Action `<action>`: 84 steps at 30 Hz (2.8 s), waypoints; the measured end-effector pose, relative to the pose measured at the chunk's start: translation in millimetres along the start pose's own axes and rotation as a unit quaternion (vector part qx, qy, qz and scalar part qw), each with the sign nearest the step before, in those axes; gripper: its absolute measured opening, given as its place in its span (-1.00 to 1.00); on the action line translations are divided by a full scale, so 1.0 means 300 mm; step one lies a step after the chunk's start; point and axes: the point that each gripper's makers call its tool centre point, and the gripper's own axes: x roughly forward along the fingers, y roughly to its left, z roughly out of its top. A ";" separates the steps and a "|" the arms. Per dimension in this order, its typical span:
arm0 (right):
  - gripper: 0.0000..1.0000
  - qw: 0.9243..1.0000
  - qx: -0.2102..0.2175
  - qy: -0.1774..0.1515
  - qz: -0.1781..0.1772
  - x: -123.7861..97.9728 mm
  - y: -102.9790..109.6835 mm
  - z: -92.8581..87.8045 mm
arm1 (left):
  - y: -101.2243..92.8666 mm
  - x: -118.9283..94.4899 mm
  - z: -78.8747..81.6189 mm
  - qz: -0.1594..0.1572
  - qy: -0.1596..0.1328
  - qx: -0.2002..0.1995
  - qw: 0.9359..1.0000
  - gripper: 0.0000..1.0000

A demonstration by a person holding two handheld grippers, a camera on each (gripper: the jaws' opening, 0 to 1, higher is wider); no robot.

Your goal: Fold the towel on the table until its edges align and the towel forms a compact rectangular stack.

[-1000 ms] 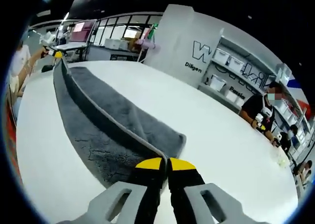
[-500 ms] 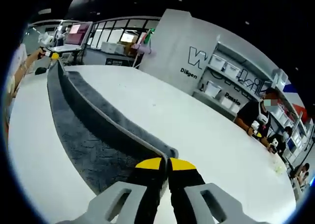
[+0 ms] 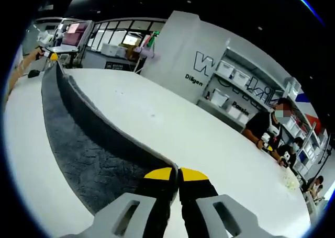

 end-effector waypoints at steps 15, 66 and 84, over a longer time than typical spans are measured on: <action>-0.99 1.000 -0.011 0.006 -0.016 0.122 0.010 -0.013 | 0.073 0.107 -0.015 0.006 0.023 0.003 1.000 -0.95; 0.98 0.994 0.086 0.062 -0.028 0.091 0.035 -0.164 | 0.029 0.146 -0.047 -0.010 -0.055 -0.044 0.997 0.99; 0.99 0.982 0.187 0.023 0.027 -0.039 0.161 -0.161 | 0.041 0.141 -0.060 0.023 -0.041 -0.019 0.999 0.99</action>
